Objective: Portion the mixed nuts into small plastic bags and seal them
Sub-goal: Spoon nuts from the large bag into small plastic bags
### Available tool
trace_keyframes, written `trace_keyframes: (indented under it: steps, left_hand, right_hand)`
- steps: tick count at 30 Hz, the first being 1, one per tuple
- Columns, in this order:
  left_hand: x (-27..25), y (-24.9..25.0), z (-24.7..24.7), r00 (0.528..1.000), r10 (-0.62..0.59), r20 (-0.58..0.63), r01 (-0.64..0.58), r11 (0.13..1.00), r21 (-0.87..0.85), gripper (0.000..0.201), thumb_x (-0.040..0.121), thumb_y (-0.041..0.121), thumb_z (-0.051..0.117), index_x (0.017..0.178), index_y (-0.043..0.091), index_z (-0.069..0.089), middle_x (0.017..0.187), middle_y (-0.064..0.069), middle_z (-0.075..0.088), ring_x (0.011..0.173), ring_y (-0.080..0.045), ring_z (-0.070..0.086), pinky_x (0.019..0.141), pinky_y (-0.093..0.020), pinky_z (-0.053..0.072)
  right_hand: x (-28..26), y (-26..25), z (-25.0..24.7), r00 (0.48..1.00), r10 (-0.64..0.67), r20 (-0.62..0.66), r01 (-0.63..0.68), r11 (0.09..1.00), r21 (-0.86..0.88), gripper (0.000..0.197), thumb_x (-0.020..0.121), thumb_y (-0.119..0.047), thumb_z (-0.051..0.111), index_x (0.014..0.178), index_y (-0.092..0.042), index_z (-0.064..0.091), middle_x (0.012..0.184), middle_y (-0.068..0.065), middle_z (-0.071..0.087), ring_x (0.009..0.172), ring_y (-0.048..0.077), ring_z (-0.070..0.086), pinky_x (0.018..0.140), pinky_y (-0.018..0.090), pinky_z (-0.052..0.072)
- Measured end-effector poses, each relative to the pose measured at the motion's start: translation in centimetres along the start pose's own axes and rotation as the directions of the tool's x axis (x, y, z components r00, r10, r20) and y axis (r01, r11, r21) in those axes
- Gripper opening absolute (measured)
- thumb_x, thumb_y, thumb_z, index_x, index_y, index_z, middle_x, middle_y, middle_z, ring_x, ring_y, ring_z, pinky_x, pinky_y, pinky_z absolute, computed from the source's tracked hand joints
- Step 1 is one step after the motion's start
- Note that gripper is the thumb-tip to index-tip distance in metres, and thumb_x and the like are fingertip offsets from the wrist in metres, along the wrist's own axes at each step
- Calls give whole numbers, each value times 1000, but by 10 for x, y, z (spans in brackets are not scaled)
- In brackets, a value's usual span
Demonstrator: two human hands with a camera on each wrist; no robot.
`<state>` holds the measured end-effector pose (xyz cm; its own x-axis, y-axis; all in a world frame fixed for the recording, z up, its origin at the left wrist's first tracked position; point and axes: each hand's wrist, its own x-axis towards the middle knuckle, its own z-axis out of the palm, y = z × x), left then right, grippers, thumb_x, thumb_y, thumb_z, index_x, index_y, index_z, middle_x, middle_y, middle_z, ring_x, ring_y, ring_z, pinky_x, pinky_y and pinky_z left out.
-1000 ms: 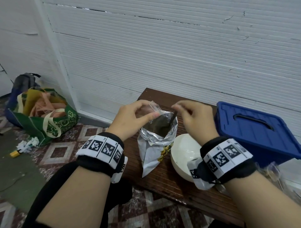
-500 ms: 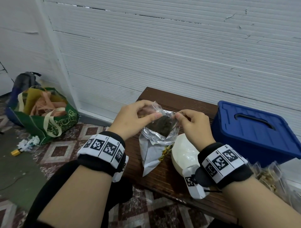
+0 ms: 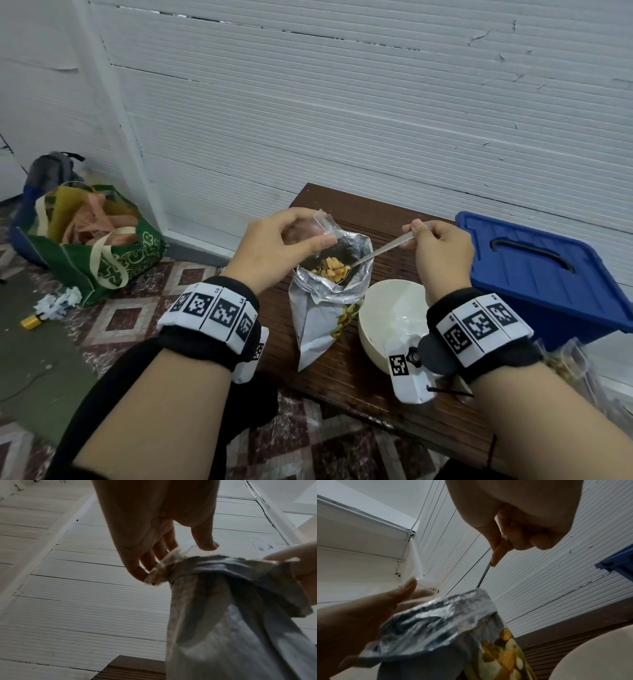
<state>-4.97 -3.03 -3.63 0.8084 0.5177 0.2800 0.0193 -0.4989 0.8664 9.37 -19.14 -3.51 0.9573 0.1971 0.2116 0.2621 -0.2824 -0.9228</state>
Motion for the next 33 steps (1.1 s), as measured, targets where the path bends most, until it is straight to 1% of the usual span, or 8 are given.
trace_keyframes:
  steps: [2,7,12,14,18,21,28,33]
  left_hand:
    - [0,1,-2,1000,-11,-2,11,1000,3,35,72,38,78,104,31,66,86,17,70,85,10,61,73,-1,42]
    - [0,-2,-8,1000,-28,1,28,1000,2,52,59,46,80,107,29,69,84,15,71,81,1,65,75,-11,50]
    - [2,-2,-9,997,-33,64,28,996,79,56,58,41,84,110,27,69,90,12,68,81,5,61,69,-3,43]
    - [3,-2,-7,995,-41,90,31,993,114,58,59,41,84,113,27,68,94,13,68,84,4,60,68,-1,41]
    - [5,-1,0,994,-38,101,17,980,200,58,61,44,84,114,28,67,98,16,66,91,4,57,70,-5,41]
    - [6,1,4,995,-24,93,2,974,225,59,60,46,85,114,29,68,100,15,66,92,2,57,79,-14,47]
    - [6,5,10,998,5,69,-21,974,224,59,62,43,85,115,28,67,98,19,62,89,11,53,72,1,38]
    - [5,5,14,998,7,60,-19,980,199,54,64,46,83,112,30,66,99,19,64,93,4,58,80,-8,44]
  right_hand:
    - [2,-3,-4,1000,5,-29,-5,1000,-10,32,97,-19,51,70,-11,68,68,-14,61,67,-4,52,65,18,36]
    - [11,-11,-15,997,16,-71,-15,1000,22,30,96,-18,51,75,-11,70,65,-11,60,70,2,53,79,23,41]
    - [28,-22,-26,990,-20,-140,25,999,32,39,96,-18,50,60,-17,62,73,-15,61,70,-5,52,68,18,37]
    - [33,-25,-27,989,-39,-143,45,998,35,37,96,-18,50,62,-17,63,74,-11,63,68,-4,52,64,14,38]
    - [34,-29,-24,993,-73,-96,77,996,35,39,96,-17,50,59,-17,62,75,-13,63,69,-5,53,64,12,38]
    - [30,-29,-18,995,-90,-44,91,996,17,42,96,-16,50,55,-17,60,79,-13,65,76,-7,54,66,10,36]
    - [21,-32,-9,993,-118,5,117,992,50,43,96,-19,52,54,-18,61,78,-16,66,77,-7,55,68,13,37]
    - [13,-35,-5,982,-180,50,172,975,138,37,97,-18,51,63,-20,64,76,-14,68,83,-3,60,80,19,43]
